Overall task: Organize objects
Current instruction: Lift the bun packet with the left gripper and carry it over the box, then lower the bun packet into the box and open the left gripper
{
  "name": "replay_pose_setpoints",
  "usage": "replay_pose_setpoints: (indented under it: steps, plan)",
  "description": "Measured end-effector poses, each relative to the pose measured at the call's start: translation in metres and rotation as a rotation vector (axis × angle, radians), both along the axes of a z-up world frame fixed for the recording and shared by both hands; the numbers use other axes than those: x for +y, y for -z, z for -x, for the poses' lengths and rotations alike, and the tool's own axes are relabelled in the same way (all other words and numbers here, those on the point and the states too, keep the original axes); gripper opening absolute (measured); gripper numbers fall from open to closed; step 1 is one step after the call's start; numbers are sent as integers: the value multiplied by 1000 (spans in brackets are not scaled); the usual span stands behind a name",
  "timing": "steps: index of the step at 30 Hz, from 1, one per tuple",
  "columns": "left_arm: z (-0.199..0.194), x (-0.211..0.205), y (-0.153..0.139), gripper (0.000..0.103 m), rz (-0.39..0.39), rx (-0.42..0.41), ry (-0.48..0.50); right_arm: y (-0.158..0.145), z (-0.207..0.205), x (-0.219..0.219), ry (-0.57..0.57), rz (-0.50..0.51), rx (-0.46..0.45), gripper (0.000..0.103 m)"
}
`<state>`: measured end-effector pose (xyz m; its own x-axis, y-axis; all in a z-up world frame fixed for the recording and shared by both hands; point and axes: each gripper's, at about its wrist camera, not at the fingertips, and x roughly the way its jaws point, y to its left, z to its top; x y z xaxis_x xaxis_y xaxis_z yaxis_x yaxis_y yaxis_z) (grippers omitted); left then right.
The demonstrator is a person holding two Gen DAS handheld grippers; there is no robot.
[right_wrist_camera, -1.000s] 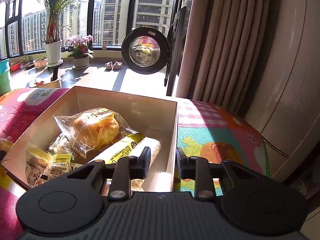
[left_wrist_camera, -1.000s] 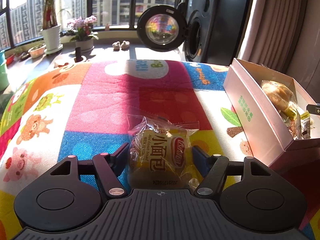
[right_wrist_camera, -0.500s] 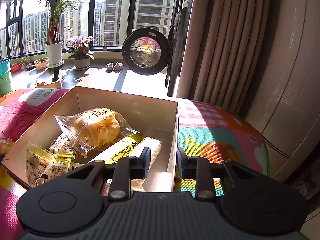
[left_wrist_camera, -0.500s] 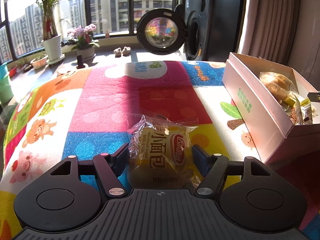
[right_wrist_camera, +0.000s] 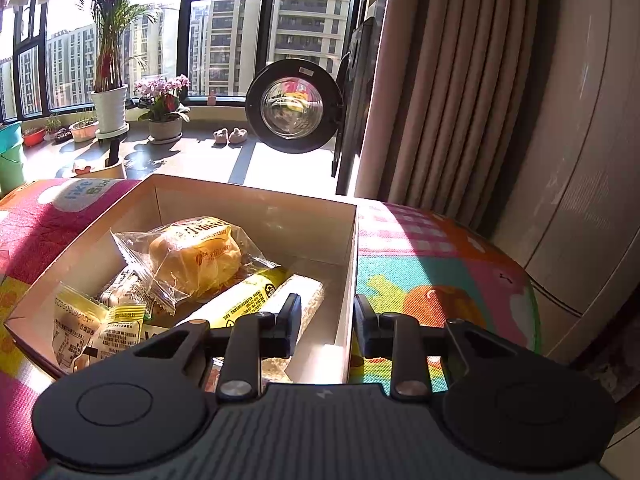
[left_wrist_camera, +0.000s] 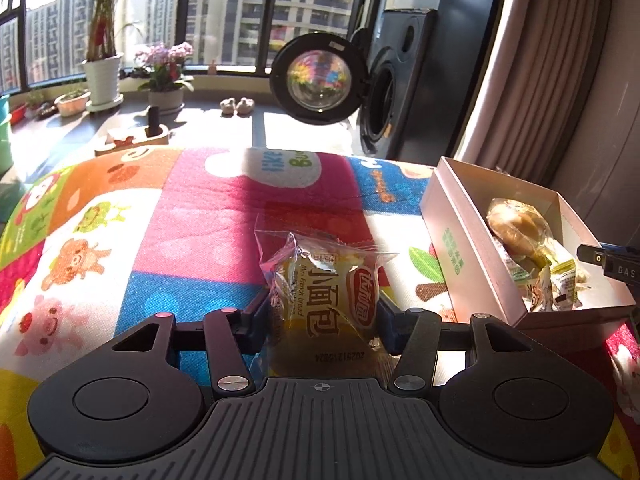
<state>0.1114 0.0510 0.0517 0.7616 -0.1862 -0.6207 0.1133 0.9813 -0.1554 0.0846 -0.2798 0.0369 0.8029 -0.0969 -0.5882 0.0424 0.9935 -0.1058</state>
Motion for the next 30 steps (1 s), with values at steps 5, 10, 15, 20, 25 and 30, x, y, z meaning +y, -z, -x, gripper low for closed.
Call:
replay_pose_setpoints:
  steps: [5,10,15,20,25,30]
  plan:
    - [-20,-47,-51,57,87,-83,134,0,1,-3,-5,-19,-6,28]
    - [-71,-115,-66,58,229,-7,279,0,0,-7,-5,-35,-10,28]
    - [-119,-177,-37,58,320,145,303,1,0,-9,-11,-50,-12,28]
    - [-128,-188,-5,59,333,185,246,3,-1,-12,-23,-56,-19,29]
    - [-122,-190,-13,58,232,129,227,4,-2,-11,-26,-57,-25,30]
    - [-121,-196,-24,58,225,112,316,5,-3,-11,-26,-57,-25,32]
